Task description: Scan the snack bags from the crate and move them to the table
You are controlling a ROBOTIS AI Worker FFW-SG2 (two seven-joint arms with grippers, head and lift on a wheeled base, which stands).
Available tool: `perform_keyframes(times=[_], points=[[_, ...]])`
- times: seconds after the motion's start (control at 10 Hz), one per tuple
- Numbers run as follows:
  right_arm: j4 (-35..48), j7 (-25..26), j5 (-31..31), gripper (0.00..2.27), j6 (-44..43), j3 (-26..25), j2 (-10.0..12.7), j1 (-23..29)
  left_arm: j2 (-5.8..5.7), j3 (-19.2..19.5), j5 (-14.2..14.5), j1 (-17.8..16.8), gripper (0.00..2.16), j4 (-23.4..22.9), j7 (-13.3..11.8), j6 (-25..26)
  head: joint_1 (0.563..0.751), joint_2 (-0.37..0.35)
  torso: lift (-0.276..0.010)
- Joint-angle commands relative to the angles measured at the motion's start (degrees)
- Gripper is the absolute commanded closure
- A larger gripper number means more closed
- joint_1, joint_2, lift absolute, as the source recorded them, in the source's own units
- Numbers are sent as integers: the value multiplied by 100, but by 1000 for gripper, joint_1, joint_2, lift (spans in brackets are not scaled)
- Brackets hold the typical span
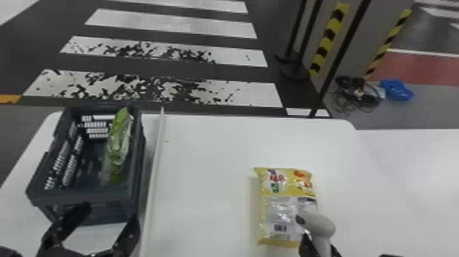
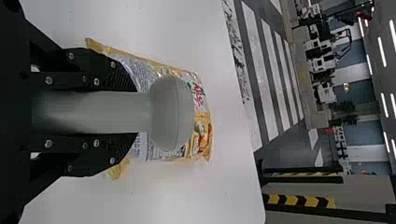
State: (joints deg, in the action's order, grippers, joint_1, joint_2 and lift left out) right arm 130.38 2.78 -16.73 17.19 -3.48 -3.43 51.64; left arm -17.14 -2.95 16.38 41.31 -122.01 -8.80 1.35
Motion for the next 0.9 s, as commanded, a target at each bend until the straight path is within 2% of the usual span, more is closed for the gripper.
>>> perform_keyframes(times=[0.0, 0.3, 0.5, 0.8], points=[[-4, 249, 258, 2243, -351, 436, 1, 92, -9, -4, 5, 0, 83, 1, -8, -33, 695, -124, -95], [-277, 786, 566, 2240, -861, 1016, 1, 57, -62, -4, 67, -9, 83, 37, -61, -86, 695, -75, -95], [-444, 856, 680, 2240, -861, 1139, -8, 48, -88, 5, 93, -9, 80, 28, -69, -86, 695, -37, -95], [-769, 856, 733, 2240, -914, 1157, -43, -84, -106, 5, 146, -9, 80, 28, -78, -86, 695, -16, -95]])
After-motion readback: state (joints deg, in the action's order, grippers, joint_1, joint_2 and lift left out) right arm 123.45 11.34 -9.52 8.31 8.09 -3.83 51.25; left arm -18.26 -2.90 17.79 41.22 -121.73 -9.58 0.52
